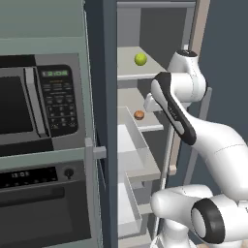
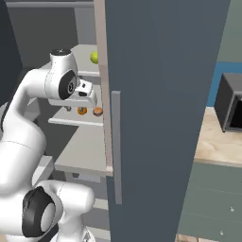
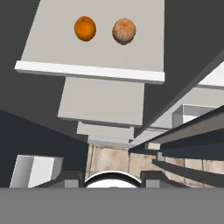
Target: Take the tangerines from the second highest rack and move them to the highest rack where the pear and tangerine are located, to maximize freezer space. Close the freezer door after rearranging.
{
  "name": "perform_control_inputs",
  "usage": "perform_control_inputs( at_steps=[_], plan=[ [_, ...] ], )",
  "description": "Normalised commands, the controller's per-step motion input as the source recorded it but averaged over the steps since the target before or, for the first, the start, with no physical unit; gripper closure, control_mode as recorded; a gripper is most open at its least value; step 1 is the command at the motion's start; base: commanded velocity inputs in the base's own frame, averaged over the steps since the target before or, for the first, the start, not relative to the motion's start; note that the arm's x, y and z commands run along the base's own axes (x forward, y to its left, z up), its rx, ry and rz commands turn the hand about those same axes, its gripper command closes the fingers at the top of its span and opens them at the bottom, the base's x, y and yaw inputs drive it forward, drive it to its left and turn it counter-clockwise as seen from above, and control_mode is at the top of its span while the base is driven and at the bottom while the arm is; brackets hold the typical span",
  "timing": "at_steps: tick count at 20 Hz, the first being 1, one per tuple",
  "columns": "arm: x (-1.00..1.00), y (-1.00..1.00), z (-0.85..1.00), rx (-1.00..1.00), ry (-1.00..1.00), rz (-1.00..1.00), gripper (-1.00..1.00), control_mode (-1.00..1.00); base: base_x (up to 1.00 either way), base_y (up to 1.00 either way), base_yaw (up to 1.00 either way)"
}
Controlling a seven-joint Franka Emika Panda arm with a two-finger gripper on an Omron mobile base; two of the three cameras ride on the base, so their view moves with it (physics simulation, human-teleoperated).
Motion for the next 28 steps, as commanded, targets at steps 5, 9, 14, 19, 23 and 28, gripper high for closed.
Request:
perform_control_inputs(
  at_steps=[5,9,14,19,23,28],
  plan=[
    [0.0,0.0,0.0,0.0,0.0,0.0,-1.0,1.0,-0.19,0.17,0.04],
    [0.0,0.0,0.0,0.0,0.0,0.0,-1.0,1.0,-0.31,0.01,0.16],
    [0.0,0.0,0.0,0.0,0.0,0.0,-1.0,1.0,-0.35,-0.27,0.11],
    [0.0,0.0,0.0,0.0,0.0,0.0,-1.0,1.0,-0.16,-0.33,0.14],
    [0.0,0.0,0.0,0.0,0.0,0.0,-1.0,1.0,0.2,-0.31,0.2],
    [0.0,0.0,0.0,0.0,0.0,0.0,-1.0,1.0,0.48,-0.18,0.32]
  ],
)
